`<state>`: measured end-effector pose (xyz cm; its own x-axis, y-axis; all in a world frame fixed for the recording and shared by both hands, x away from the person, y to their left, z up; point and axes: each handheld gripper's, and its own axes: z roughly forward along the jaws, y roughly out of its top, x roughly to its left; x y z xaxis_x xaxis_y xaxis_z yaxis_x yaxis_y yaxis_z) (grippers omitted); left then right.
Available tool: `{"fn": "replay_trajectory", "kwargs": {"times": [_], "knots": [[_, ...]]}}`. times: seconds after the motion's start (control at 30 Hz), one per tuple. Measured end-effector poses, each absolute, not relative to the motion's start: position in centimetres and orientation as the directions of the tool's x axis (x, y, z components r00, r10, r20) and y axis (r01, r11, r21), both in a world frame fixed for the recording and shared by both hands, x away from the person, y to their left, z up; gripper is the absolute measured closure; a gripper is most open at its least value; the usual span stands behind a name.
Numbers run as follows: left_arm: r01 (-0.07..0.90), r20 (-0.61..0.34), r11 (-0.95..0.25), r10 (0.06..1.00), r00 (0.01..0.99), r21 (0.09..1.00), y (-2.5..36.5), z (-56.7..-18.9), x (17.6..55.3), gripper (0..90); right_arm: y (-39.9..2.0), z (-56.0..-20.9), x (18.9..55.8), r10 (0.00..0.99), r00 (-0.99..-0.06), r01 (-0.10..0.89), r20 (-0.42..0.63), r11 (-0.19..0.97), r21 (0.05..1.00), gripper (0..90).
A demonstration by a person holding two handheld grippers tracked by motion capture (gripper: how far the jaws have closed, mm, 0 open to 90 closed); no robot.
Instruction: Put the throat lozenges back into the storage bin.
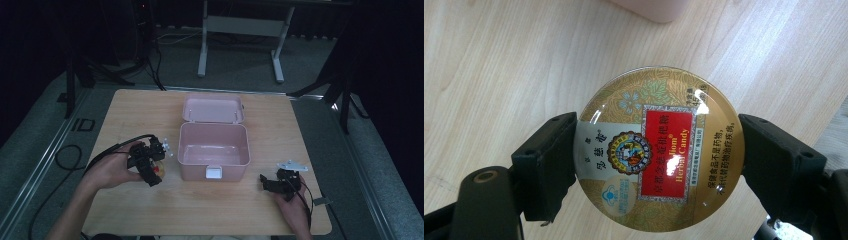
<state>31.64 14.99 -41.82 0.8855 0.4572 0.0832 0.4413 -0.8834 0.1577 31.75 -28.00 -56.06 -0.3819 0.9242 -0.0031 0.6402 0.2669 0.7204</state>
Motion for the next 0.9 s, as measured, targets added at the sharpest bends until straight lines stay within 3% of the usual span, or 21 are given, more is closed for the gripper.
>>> {"fn": "replay_trajectory", "kwargs": {"times": [0.9], "knots": [[0.416,0.100,-0.893,0.436,0.895,0.172,14.5,-40.0,32.8,20.8,-28.0,-56.0,31.8,0.924,-0.383,0.641,-0.004,0.269,0.719,12.8]]}}
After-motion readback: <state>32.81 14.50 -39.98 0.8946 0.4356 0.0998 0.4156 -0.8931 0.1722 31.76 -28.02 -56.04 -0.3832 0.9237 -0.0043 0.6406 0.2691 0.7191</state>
